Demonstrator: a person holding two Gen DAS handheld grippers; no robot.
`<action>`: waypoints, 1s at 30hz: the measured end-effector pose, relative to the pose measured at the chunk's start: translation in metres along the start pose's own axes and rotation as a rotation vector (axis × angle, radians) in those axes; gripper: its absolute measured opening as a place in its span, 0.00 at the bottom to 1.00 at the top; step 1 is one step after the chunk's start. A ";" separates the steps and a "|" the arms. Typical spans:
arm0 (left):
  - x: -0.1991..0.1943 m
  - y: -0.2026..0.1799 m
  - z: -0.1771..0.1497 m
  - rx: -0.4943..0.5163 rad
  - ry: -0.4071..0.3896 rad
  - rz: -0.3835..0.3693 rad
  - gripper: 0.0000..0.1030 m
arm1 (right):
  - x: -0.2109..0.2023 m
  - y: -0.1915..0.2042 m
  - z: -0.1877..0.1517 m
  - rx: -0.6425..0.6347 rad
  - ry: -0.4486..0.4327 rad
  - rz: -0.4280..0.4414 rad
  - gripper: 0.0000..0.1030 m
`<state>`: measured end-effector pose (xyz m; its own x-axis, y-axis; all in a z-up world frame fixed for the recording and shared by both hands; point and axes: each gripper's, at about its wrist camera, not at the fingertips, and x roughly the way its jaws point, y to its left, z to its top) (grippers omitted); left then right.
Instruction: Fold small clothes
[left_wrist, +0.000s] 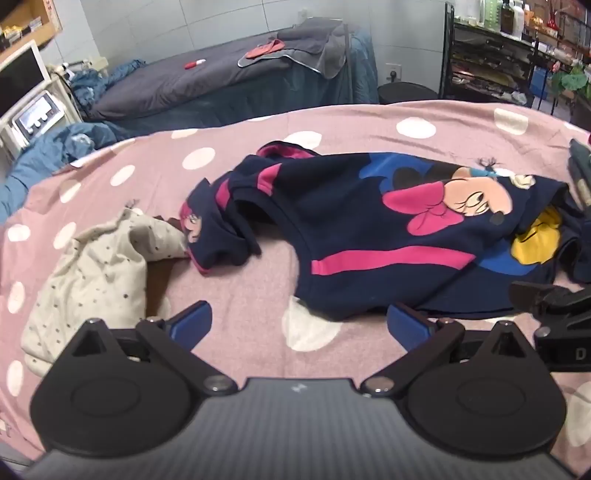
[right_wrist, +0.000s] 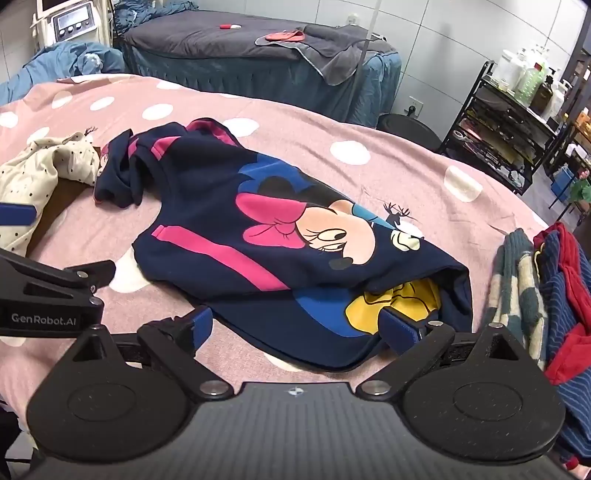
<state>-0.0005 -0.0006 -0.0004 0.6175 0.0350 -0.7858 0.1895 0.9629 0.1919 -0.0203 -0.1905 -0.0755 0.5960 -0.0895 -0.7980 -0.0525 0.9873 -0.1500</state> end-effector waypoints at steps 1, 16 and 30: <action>0.000 0.000 0.000 0.002 -0.001 0.006 1.00 | 0.000 0.000 0.000 0.001 0.001 0.001 1.00; 0.006 0.001 -0.001 0.010 0.021 -0.045 1.00 | 0.006 0.006 0.002 -0.003 0.023 0.043 1.00; 0.010 -0.001 -0.003 0.027 0.025 -0.033 1.00 | 0.007 0.009 0.001 -0.005 0.029 0.050 1.00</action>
<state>0.0033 -0.0001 -0.0104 0.5910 0.0104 -0.8066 0.2303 0.9561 0.1811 -0.0157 -0.1816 -0.0823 0.5689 -0.0435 -0.8213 -0.0858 0.9900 -0.1119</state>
